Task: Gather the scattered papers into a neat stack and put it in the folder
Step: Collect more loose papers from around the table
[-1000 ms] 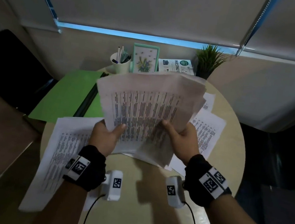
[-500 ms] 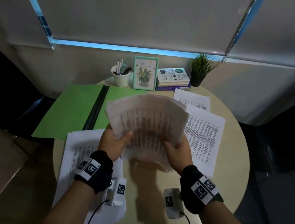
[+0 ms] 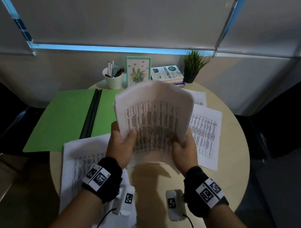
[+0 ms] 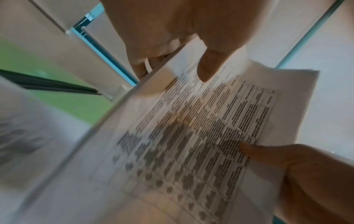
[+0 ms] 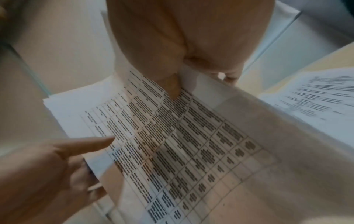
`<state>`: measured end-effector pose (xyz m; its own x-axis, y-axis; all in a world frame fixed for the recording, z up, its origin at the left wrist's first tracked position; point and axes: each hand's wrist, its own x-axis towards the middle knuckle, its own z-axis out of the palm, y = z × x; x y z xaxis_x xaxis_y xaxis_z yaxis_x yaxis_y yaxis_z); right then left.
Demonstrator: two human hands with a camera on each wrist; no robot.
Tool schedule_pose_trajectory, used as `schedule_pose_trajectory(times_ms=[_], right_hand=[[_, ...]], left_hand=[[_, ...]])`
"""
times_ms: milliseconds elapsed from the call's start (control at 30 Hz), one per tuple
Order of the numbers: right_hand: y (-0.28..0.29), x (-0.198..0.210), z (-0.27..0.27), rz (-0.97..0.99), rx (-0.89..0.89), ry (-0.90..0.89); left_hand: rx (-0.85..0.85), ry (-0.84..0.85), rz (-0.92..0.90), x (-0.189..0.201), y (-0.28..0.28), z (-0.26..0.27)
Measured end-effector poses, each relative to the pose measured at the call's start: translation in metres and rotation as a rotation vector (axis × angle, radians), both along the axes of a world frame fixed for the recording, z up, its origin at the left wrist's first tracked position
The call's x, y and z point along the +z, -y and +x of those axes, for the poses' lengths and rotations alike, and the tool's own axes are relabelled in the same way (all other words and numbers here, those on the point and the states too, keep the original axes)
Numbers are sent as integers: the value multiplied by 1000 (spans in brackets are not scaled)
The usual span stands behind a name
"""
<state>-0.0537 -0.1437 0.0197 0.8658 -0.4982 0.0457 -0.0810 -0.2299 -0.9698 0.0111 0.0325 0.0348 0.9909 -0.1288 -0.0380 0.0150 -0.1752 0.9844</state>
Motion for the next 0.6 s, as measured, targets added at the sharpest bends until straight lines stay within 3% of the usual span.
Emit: schedule_pose_trajectory(times_ms=[100, 167, 433, 600], right_hand=[[-3, -33, -11, -5, 21, -187], [-3, -37, -13, -38, 0, -203], [8, -6, -1, -16, -54, -45], [5, -38, -22, -81, -20, -259]], left_hand=[[-97, -93, 177, -31, -7, -2], [-127, -142, 236, -41, -9, 0], [-71, 17, 122, -18, 4, 15], [-187, -135, 236, -47, -8, -4]])
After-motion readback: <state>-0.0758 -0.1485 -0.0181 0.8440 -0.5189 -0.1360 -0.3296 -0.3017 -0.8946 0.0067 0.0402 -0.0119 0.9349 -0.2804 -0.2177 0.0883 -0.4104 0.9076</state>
